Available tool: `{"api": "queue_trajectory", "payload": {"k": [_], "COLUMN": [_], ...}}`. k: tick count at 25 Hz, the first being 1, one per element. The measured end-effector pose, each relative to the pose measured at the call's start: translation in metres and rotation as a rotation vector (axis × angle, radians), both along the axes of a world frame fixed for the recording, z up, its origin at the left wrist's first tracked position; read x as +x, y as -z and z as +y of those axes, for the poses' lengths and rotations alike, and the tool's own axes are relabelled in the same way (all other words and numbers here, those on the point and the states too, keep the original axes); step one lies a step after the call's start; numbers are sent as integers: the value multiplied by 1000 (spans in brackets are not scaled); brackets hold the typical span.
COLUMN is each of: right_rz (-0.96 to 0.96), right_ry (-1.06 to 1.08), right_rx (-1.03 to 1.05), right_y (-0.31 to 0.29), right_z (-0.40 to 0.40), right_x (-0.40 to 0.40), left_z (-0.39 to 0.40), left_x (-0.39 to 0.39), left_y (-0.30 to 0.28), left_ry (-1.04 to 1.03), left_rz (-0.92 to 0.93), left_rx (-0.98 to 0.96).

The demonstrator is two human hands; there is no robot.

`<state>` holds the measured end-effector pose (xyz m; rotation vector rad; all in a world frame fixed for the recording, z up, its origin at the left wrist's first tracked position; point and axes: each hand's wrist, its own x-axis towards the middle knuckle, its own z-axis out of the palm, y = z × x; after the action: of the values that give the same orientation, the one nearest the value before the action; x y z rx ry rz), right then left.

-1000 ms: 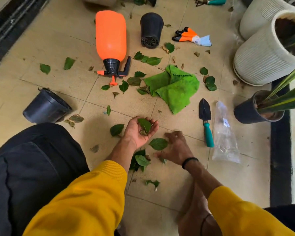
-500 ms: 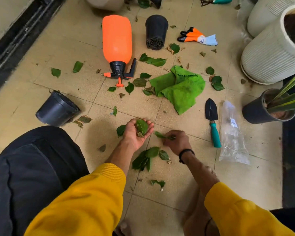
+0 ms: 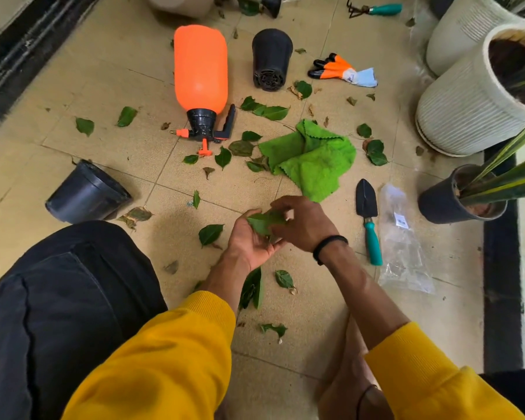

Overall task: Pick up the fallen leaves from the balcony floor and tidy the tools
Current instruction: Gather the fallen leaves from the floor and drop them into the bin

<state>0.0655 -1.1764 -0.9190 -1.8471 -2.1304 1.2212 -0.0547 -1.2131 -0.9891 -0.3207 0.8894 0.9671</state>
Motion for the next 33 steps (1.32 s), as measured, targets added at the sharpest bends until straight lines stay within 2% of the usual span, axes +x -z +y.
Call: {"api": "queue_trajectory", "payload": {"k": [2,4,6,9,10,12,14,16,21,24,29,33], "right_rz": [122,224,143,-102,-165,-239,-231,-207,-309,-222,-38,132], "right_ry": [149,315,348,242,206,163,133,76,-2,-23,41,309], "right_rx": [-63,-220,-409,-726,-770,-647,-428,-292,-121,-38,-17,-188], "right_y": [-7,-2,11,45,55,76,91,97,110,115,114,79], "right_z": [13,22,18,-18,-35,-65,-92,-111,-130,-129,-106,-55], "right_x": [14,33,49,64,62,47,21,-7,-50,-58,-46,-18], "left_z": [3,5,7,7,7,9,11,13,9,5,3,8], "left_x": [-4,-7,-10,-15,-17,-22,-25,-31,-49,-60,-66,-60], "left_y": [1,3,5,11,14,16,16,14,16,19,21,22], "left_ry": [-42,-74,-95,-124,-146,-190,-230,-256,-304,-343,-377,-381], "left_rz": [-40,-75,-72,-78,-84,-97,-105,-95,-81,-83,-55,-7], "left_rx": [22,29,37,46,48,39,35,40,41,43,44,27]}}
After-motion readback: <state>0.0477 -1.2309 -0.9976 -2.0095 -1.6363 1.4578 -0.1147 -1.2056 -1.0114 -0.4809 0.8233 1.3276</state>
